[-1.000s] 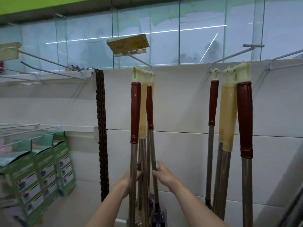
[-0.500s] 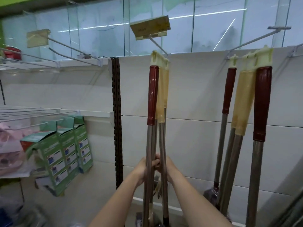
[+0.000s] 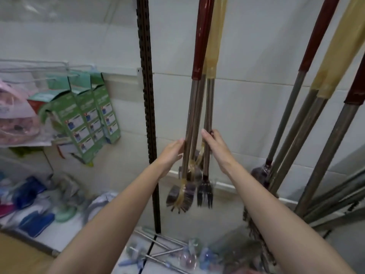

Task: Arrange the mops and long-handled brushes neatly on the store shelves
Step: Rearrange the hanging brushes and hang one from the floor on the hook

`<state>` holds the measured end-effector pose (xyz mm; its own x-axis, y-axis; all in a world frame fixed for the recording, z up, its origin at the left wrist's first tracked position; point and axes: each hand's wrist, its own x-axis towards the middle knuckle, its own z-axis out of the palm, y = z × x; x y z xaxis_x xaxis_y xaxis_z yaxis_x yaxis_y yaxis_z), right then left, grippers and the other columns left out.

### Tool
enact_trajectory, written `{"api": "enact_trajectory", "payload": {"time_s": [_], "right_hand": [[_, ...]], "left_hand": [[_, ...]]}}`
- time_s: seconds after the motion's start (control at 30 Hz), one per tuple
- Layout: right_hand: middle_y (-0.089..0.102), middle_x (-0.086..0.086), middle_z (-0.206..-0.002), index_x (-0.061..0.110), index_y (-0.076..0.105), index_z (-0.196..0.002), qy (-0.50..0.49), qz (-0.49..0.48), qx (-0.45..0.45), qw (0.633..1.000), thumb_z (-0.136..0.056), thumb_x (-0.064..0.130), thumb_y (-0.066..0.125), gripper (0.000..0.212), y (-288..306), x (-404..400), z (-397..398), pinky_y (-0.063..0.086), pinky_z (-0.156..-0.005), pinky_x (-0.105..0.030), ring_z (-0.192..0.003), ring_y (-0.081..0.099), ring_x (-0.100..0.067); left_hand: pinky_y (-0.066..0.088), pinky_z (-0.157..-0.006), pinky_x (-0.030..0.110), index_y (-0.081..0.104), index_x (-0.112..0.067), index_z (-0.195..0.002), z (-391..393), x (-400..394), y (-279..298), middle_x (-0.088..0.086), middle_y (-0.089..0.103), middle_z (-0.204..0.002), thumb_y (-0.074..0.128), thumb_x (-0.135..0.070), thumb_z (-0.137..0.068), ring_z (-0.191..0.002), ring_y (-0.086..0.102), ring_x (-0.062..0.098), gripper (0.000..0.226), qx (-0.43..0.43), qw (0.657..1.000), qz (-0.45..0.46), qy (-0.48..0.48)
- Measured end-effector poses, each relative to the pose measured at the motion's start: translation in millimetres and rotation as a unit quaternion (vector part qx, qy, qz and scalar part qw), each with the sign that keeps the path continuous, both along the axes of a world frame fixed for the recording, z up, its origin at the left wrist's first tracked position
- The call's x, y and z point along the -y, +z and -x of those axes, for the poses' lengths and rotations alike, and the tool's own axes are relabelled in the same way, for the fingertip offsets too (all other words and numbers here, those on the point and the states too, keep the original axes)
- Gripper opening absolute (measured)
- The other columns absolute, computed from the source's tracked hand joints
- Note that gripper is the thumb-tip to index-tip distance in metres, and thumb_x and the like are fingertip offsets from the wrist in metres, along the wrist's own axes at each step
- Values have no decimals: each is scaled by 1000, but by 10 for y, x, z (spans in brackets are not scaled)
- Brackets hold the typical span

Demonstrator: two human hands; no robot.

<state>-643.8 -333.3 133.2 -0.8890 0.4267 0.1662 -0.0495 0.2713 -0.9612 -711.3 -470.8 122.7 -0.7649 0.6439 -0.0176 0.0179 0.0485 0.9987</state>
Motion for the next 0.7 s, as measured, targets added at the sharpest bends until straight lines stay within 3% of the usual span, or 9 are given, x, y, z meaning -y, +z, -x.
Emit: {"api": "enact_trajectory", "payload": {"time_s": [0.07,0.17,0.23,0.33,0.4,0.5,0.6,0.7], "right_hand": [[32,-6,-153,18,26,-146,-2,8,2,1000,-88,51,52,71,-33,13,-42,29,-115,-42,-139,34,-20],[19,-2,-158,24,18,-148,-10,-30,-9,999,-87,50,54,76,-70,7,-114,27,-116,-46,-143,24,-19],[15,-1,-158,26,17,-148,-45,-84,-27,995,-86,51,54,77,-101,29,-213,23,-117,-49,-144,19,-20],[23,-3,-153,26,27,-145,-53,-130,-92,986,-86,49,54,69,-246,197,-418,24,-117,-46,-142,24,-19],[32,-1,-145,30,35,-138,-17,-117,-132,984,-83,49,51,61,-417,409,-529,29,-115,-44,-137,32,-16],[38,4,-137,29,46,-129,76,-100,-132,983,-82,43,50,48,-747,778,-613,36,-110,-30,-131,39,-9],[44,4,-134,26,53,-122,161,-83,-95,979,-85,35,50,38,-1109,1164,-646,37,-99,-10,-124,42,3],[51,9,-128,24,57,-118,217,-78,-37,972,-87,25,51,31,-1419,1516,-596,35,-89,0,-114,43,17]], "left_hand": [[25,-112,34,57,-33,-103,-57,68,-75,-11,59,-111,28,-35,-99,-121,46,10,29,-17,1000,7,-9],[25,-115,35,43,-23,-133,-85,202,-179,-2,44,-141,37,-36,-97,-134,36,14,39,-56,998,16,40],[26,-115,36,35,-17,-140,-141,355,-284,4,38,-145,43,-30,-96,-135,35,16,47,-62,994,21,87],[35,-102,25,43,-8,-133,-347,767,-593,3,49,-128,43,-15,-96,-120,44,12,38,-26,989,7,148],[38,-97,26,48,-5,-128,-484,1140,-928,2,52,-120,43,-12,-96,-113,47,12,33,-2,980,32,198],[46,-97,34,56,-10,-119,-679,1692,-1521,5,59,-118,46,-16,-95,-111,54,20,26,36,962,89,255],[52,-72,17,59,-12,-102,-928,2171,-1977,3,61,-102,49,-11,-92,-93,59,18,14,108,938,72,320],[51,-66,18,59,-11,-95,-1036,2567,-2280,7,61,-92,50,-5,-91,-81,59,14,11,166,898,63,402]]}}
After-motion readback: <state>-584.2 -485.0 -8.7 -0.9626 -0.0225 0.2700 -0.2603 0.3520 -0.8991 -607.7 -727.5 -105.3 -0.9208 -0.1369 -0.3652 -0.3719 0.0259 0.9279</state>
